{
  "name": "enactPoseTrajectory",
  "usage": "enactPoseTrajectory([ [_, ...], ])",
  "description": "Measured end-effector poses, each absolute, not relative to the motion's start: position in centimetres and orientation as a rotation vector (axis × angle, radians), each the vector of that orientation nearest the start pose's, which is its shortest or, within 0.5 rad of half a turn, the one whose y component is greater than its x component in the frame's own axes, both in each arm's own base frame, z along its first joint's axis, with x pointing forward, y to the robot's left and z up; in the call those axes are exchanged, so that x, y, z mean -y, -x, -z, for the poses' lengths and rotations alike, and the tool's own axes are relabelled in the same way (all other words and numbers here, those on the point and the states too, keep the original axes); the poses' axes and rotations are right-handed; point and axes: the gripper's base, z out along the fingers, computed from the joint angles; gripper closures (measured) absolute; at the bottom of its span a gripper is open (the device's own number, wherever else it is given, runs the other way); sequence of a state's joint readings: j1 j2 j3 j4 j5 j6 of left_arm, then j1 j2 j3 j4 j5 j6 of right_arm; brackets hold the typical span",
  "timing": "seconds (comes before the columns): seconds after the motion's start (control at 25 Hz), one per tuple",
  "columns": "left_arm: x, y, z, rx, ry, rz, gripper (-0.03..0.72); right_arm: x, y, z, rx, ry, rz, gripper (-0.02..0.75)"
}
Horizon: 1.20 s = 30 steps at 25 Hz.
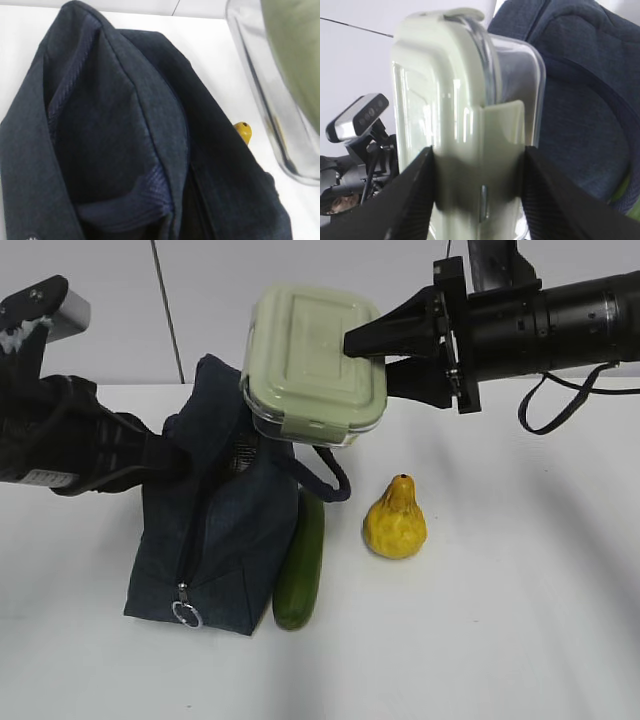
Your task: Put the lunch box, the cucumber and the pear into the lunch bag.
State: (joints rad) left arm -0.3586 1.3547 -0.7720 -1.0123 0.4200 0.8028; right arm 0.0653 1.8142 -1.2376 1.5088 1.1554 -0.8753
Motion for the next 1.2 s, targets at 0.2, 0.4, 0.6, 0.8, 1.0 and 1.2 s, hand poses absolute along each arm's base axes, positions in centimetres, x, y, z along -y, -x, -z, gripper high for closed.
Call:
enactPoseTrajectory([
  [0.2,12.5,-24.3,-25.3,-2.291,-0.394,0.689,0.687,-10.8,-36.1,-26.8,-2.160,0.170,-1.603,0.356],
  [0.4,12.5,-24.0,-26.1,-2.254,-0.381,0.709,0.687,-10.9,-36.1,-26.9,-2.158,0.174,-1.604,0.356],
  [0.6,12.5,-23.9,-26.5,-2.238,-0.378,0.718,0.687,-10.9,-36.1,-26.8,-2.162,0.178,-1.598,0.356],
  [0.8,12.5,-23.9,-26.5,-2.238,-0.378,0.718,0.687,-10.8,-35.9,-26.3,-2.215,0.230,-1.539,0.356],
  [1.0,12.5,-23.9,-26.5,-2.237,-0.374,0.722,0.687,-10.9,-35.7,-25.8,-2.269,0.269,-1.501,0.356],
  [1.2,12.5,-23.9,-26.5,-2.236,-0.357,0.735,0.687,-11.6,-35.5,-24.7,-2.349,0.302,-1.481,0.356],
])
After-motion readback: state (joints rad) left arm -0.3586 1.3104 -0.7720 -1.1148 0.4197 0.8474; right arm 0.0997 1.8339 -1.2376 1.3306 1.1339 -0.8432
